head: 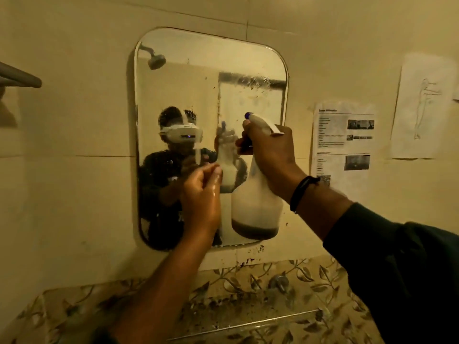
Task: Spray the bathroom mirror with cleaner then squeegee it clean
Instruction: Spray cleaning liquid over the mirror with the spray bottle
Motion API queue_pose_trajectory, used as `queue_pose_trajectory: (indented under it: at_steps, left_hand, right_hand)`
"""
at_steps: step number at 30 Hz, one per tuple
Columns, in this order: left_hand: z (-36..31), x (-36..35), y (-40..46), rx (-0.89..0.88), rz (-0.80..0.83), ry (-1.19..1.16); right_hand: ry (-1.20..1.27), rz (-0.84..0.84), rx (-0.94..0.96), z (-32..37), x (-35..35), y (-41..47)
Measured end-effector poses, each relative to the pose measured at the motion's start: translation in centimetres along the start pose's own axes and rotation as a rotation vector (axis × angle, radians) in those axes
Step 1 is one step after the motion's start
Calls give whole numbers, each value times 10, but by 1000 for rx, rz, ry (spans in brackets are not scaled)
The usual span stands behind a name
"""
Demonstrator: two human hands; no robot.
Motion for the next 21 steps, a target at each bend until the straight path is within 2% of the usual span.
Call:
queue_pose_trajectory:
  at_steps: [5,11,18,21]
  left_hand:
    - [34,-30,-38,271,103,-240]
    - [45,-80,-77,560,264,-305]
    - [49,-174,-138,682,430,-391]
    - [52,-222,-166,688,411,-376]
  right_hand:
    - [-66,-19,75,2,11,-15]
    - [-135,-87,161,4,63,-18]
    - [-116,-133,163,-15,181,-9]
    - [-106,-152,148,-29,240,-6]
Point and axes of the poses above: each hand's wrist, its own y-axis towards the middle knuckle, its own x-axis out of the back of the hand, z = x × y, the point moved 5 cm from there along y, towards the middle knuckle, and after that the axes turned 1 degree about -z, right-handed, at the moved point
